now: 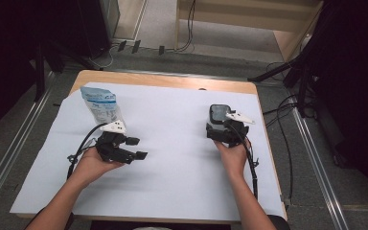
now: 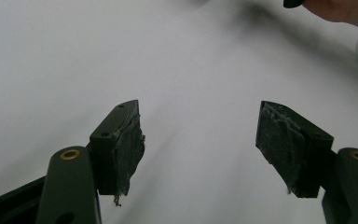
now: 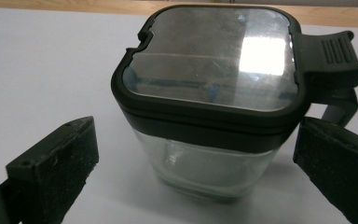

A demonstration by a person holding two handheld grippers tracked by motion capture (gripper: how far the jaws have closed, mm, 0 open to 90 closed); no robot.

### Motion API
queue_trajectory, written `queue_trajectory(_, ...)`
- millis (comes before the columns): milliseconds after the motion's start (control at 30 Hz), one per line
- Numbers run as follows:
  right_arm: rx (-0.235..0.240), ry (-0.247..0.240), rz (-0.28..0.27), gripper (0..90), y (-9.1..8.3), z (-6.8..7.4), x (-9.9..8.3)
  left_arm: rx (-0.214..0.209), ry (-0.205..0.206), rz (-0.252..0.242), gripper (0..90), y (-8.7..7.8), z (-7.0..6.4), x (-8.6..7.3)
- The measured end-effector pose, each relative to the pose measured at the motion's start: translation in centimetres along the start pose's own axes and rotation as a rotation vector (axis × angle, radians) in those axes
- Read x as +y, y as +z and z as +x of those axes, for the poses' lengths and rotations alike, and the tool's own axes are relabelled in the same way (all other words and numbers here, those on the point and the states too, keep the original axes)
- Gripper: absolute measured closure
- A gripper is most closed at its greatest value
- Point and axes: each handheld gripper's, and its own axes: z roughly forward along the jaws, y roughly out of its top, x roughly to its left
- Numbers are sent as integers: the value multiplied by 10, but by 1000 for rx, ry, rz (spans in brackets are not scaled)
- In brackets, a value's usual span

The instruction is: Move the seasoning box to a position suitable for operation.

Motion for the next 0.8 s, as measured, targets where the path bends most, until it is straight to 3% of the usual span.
queue_trajectory(100, -19, -18, -11, 9, 6, 4, 4, 2, -8, -7, 319, -1, -1, -2)
queue_trajectory(167, -28, 4, -8, 9, 9, 5, 5, 0, -11, -5, 320, -2, -1, -3)
queue_trajectory(533, -66, 15, -43, 65, 26, 2, 1, 16, -36, -2, 326, -6, -3, -11)
queue_trajectory(800, -64, 13, -50, 105, 30, -2, 1, 20, -52, -16, 332, -10, -1, -15)
